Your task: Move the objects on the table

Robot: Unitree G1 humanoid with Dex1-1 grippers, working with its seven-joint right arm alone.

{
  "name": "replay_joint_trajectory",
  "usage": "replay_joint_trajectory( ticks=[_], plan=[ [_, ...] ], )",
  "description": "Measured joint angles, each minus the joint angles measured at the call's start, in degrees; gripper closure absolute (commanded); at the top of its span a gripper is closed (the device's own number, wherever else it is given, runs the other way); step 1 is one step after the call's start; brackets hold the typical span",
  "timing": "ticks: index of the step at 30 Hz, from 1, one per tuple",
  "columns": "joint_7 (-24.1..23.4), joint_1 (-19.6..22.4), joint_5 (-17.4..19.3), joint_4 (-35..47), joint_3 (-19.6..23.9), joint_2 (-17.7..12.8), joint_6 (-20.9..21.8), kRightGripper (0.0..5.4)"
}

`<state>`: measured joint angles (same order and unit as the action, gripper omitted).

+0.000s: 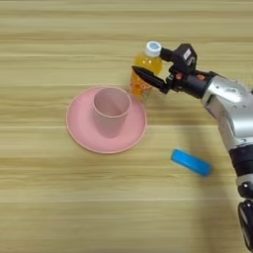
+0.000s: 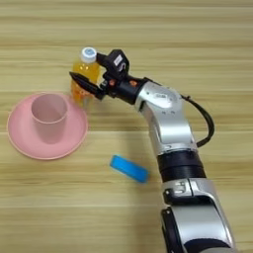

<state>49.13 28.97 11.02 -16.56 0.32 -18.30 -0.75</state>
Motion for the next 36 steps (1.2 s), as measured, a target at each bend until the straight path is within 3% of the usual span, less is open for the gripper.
replay_joint_trajectory(
  ticks=[10,27,36],
  plan=[
    [0.05,0.02,-0.35,-0.17,-3.66,3.45,-0.28,1.95],
    [0.02,0.02,-1.42,-5.78,-5.16,5.02,0.11,1.95],
    [-0.05,1.69,-1.75,-10.32,-4.83,5.49,2.50,1.96]
  ],
)
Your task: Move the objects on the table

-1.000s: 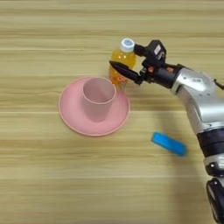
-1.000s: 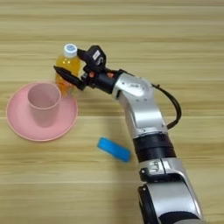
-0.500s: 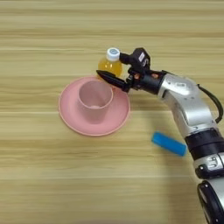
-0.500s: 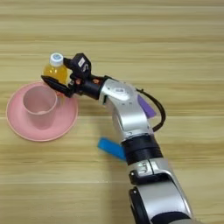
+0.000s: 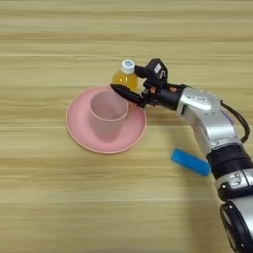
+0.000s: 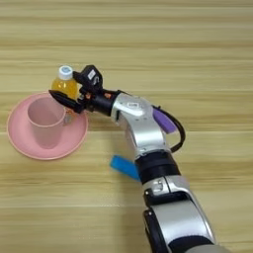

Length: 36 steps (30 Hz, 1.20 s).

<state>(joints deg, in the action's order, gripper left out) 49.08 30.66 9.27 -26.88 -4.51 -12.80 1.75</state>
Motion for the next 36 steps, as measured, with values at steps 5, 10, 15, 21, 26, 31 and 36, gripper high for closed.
replay_joint_trajectory(
  ticks=[5,10,15,21,26,31,36],
  plan=[
    [-0.01,0.50,0.00,-1.13,0.16,0.10,0.37,1.58],
    [0.01,0.61,0.03,-1.70,0.17,0.39,1.30,1.13],
    [0.06,0.69,0.00,-2.21,0.14,0.46,1.34,0.70],
    [0.11,0.69,0.00,-2.21,0.12,0.49,1.34,0.12],
    [0.12,0.69,0.00,-2.21,0.10,0.51,1.34,0.03],
    [0.18,0.69,0.01,-2.00,0.10,0.51,1.32,0.03],
    [0.38,0.67,0.16,-0.07,0.10,0.51,1.21,0.03]
  ],
)
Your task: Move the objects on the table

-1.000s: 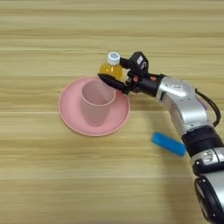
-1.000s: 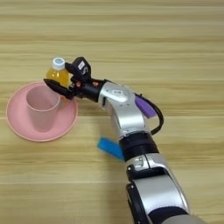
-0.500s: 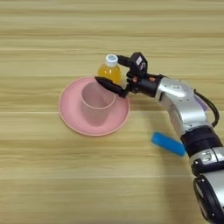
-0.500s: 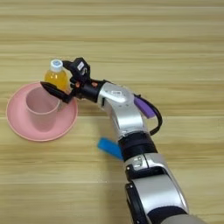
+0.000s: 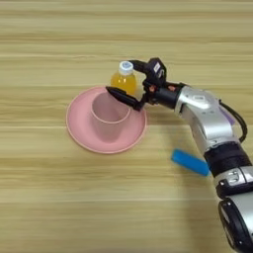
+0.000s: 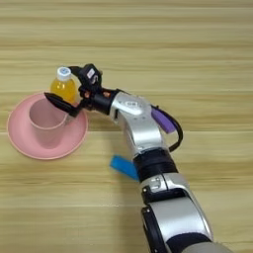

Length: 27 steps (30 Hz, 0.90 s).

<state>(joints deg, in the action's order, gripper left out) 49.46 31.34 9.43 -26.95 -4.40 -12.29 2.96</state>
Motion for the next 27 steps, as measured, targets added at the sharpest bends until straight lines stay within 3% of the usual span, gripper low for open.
replay_joint_trajectory(
  ticks=[15,27],
  plan=[
    [0.85,-1.55,2.48,10.16,0.67,-0.68,-2.71,0.03],
    [0.75,-2.64,5.46,16.19,4.88,-3.46,-5.02,0.03]
  ],
)
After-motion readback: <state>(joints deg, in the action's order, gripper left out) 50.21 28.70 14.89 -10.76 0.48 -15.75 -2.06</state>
